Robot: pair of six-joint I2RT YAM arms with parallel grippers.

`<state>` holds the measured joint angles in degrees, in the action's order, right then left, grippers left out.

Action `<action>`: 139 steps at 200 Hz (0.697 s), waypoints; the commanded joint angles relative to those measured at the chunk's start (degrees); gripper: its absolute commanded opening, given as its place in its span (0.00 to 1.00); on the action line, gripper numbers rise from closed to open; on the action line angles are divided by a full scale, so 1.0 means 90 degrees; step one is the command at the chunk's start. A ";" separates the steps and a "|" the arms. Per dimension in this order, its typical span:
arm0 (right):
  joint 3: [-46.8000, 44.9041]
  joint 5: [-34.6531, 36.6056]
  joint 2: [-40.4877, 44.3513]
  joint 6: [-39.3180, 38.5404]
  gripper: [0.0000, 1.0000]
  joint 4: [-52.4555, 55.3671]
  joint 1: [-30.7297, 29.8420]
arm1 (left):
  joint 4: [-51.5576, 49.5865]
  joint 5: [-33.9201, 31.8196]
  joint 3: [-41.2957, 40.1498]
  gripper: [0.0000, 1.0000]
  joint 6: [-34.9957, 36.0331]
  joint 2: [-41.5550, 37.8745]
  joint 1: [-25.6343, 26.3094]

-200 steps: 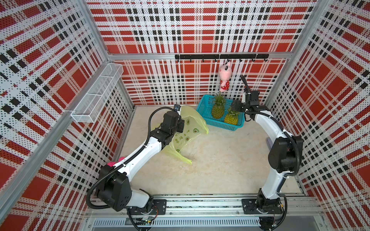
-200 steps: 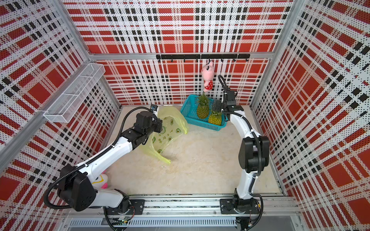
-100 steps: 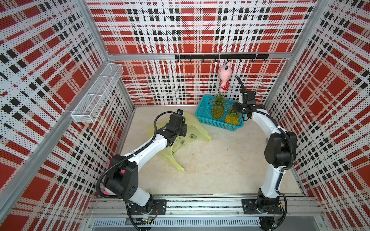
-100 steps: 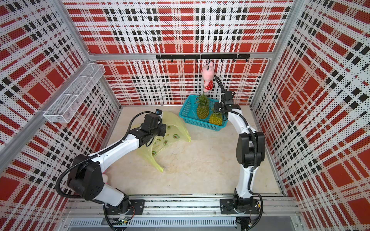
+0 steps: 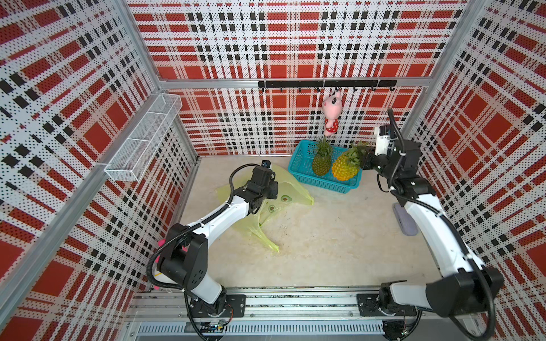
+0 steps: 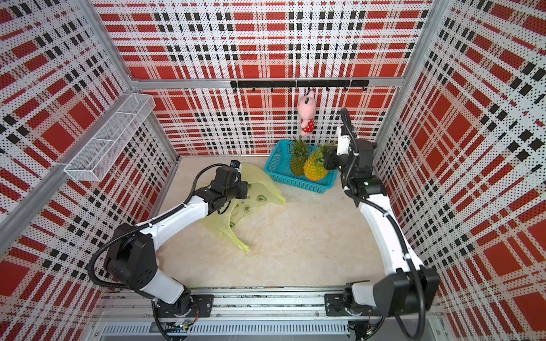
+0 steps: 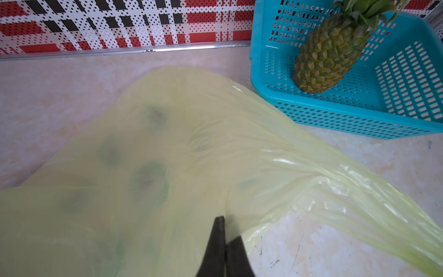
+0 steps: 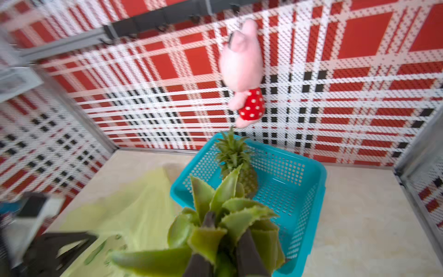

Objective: Place the pineapple into a plastic bag & tie a knot
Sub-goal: Pick up the pineapple from the basket, then place the pineapple in the plastic bag.

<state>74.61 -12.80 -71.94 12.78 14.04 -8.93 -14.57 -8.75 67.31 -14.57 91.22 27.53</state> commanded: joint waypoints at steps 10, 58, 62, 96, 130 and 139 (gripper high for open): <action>-0.0845 -0.0124 0.0762 -0.0277 0.00 -0.0340 -0.0813 | 0.0193 0.0154 0.0302 0.00 -0.0053 0.0167 0.0022; -0.2265 -0.0201 0.1686 -0.1272 0.00 -0.1250 -0.2180 | 0.0223 0.0308 0.0438 0.00 0.0211 0.0200 0.0056; -0.2384 -0.0191 0.1758 -0.1341 0.00 -0.1416 -0.2340 | 0.0222 0.0346 0.0455 0.00 0.0227 0.0200 0.0064; -0.2654 -0.0754 0.1681 -0.0986 0.00 -0.2528 -0.2678 | 0.0253 0.0501 0.0536 0.00 0.0193 0.0123 0.0069; -0.2761 -0.0493 0.1167 -0.0612 0.00 -0.3792 -0.2872 | 0.0242 0.0629 0.0612 0.00 0.0167 0.0089 0.0071; -0.2851 -0.0221 0.1010 -0.0532 0.00 -0.4314 -0.2875 | 0.0242 0.0655 0.0617 0.00 0.0154 0.0053 0.0066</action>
<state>48.80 -18.22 -60.49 5.98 -4.97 -34.13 -13.26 -4.75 71.18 -13.47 92.53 27.75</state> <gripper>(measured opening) 0.122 0.047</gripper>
